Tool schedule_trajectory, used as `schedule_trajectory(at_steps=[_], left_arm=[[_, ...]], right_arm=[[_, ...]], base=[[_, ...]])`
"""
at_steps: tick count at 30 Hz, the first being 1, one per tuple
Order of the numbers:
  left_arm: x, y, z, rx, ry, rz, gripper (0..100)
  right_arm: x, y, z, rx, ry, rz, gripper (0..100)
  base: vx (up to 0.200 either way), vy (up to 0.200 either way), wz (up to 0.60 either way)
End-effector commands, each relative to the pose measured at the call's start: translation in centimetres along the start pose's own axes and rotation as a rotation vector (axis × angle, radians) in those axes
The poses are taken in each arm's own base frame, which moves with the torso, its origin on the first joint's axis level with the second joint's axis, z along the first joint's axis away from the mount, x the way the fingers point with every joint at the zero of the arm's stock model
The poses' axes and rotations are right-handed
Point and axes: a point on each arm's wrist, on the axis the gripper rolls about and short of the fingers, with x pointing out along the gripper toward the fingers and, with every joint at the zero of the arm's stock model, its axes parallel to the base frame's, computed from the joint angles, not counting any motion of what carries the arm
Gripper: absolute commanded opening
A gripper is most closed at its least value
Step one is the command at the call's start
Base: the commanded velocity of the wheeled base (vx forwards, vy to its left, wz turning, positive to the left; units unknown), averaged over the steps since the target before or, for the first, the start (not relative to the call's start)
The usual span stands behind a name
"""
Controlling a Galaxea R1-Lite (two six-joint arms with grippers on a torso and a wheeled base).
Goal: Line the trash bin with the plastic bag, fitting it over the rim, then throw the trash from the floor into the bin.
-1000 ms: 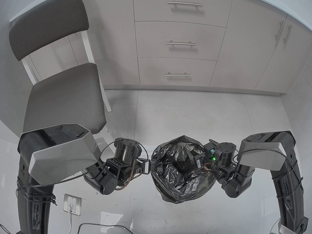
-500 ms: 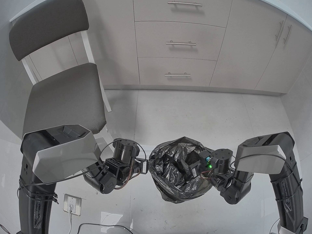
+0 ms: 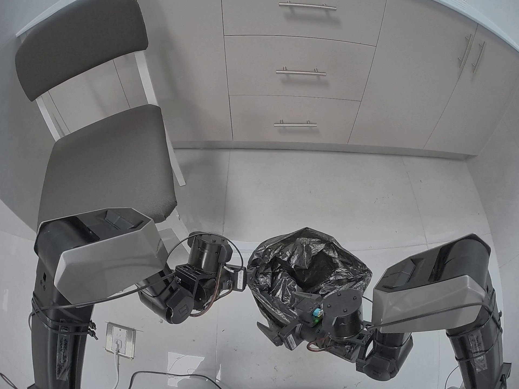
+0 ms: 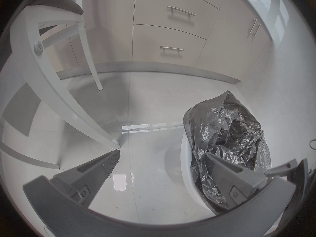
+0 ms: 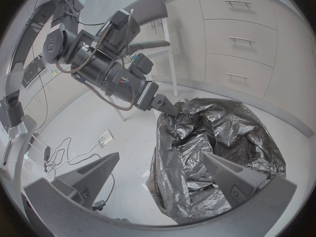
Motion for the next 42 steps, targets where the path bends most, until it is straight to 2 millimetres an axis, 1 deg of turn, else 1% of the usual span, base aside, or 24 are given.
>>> schedule_trajectory(at_steps=[1,4,7,10,11,12,18,19,23,33,34,36,37,42], left_arm=[[0.1,0.0,-0.1,0.000,0.001,0.000,100],[0.1,0.0,0.0,-0.001,0.000,0.000,100],[0.2,0.0,-0.1,0.000,0.001,0.000,100],[0.3,0.1,-0.2,0.001,0.004,0.002,100],[0.3,0.1,-0.2,-0.001,0.004,0.002,100],[0.3,0.0,-0.2,-0.001,0.004,0.002,100],[0.5,0.1,-0.4,0.000,0.008,0.003,100],[0.5,0.1,-0.4,0.000,0.010,0.002,100],[0.6,0.1,-0.6,0.001,0.013,0.004,100],[0.8,0.0,-0.6,0.001,0.012,0.001,100],[0.8,0.0,-0.6,0.002,0.013,0.001,100],[0.8,0.0,-0.6,0.002,0.013,0.001,100],[0.8,0.0,-0.6,0.001,0.012,0.001,100],[1.0,0.0,-0.8,0.003,0.018,0.002,100]], right_arm=[[0.1,0.8,-0.3,-0.008,-0.003,0.020,100],[0.6,0.9,-0.8,-0.009,0.003,0.021,100],[2.2,1.3,-1.7,-0.014,-0.005,0.020,100],[3.6,1.4,-2.0,-0.014,-0.029,0.014,100],[3.6,1.4,-2.0,-0.014,-0.029,0.015,100],[4.1,1.3,-2.0,-0.013,-0.041,0.008,100],[4.8,1.6,-2.9,-0.015,-0.033,0.013,100],[5.0,1.6,-2.7,-0.014,-0.041,0.013,100],[4.9,1.5,-2.7,-0.012,-0.043,0.014,100],[4.5,2.4,-2.7,-0.009,-0.035,0.080,100],[4.3,2.7,-2.7,-0.010,-0.032,0.095,100],[4.3,2.8,-2.7,-0.009,-0.031,0.096,100],[4.0,3.3,-2.7,-0.010,-0.027,0.114,100],[3.6,3.8,-2.9,-0.014,-0.014,0.137,100]], base=[[0.000,0.000,0.00],[0.000,0.000,0.00],[0.000,0.000,0.00],[0.000,0.000,0.00],[0.000,0.000,0.00],[0.000,0.000,0.00],[0.000,0.000,0.00],[0.000,0.000,0.00],[0.000,0.000,0.00],[0.000,0.000,0.00],[0.000,0.000,0.00],[0.000,0.000,0.00],[0.000,0.000,0.00],[0.000,0.000,0.00]])
